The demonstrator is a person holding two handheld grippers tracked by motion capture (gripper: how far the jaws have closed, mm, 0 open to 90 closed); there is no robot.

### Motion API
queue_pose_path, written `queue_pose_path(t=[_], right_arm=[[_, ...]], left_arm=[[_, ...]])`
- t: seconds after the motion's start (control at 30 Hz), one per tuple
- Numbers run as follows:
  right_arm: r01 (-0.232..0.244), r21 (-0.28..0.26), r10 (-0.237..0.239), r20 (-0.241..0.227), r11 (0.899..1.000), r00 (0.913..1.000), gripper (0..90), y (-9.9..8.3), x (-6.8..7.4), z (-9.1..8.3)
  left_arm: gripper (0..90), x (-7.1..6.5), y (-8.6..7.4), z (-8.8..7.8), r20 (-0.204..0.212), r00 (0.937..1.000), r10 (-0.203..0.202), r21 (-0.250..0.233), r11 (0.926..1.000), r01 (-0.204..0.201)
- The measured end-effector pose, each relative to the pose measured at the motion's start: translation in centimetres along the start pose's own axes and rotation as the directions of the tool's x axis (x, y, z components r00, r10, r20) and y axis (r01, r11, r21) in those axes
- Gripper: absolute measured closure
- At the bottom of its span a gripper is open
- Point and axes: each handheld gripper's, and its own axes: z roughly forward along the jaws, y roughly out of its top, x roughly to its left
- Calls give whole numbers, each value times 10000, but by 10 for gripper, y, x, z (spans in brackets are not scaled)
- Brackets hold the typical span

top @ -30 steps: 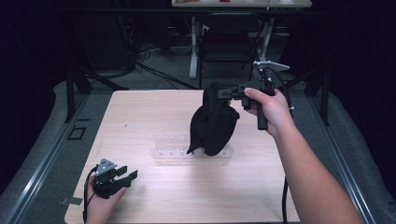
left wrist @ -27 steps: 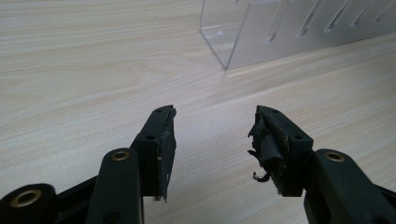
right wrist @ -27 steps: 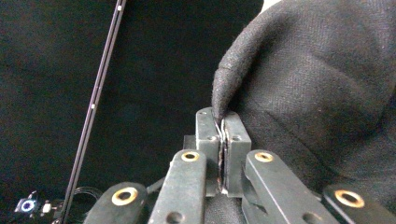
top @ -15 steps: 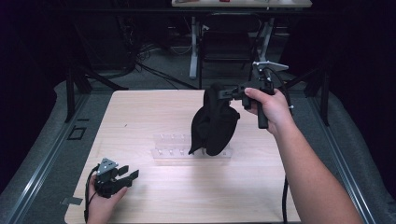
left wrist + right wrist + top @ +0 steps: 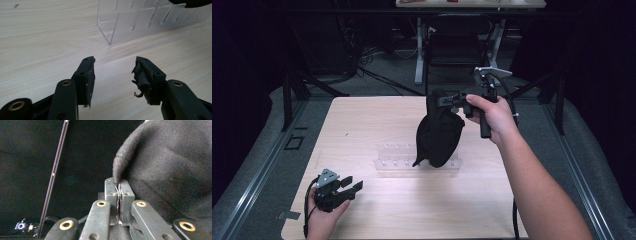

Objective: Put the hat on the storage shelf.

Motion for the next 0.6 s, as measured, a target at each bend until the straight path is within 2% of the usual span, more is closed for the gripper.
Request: queue_pose_path(t=[0.2,0.33,0.6], right_arm=[[-97,-17,97,-276,10000,9996,881,-2,0,8],[-81,30,82,-298,10000,9995,881,-2,2,13],[-51,36,53,-355,10000,9994,881,-2,3,18]], left_arm=[[522,-7,12,-2,255,9996,117,-86,9999,-115],[530,-12,20,-2,382,9990,233,-273,9994,-223],[540,-25,38,1,620,9958,668,-391,9972,-645]])
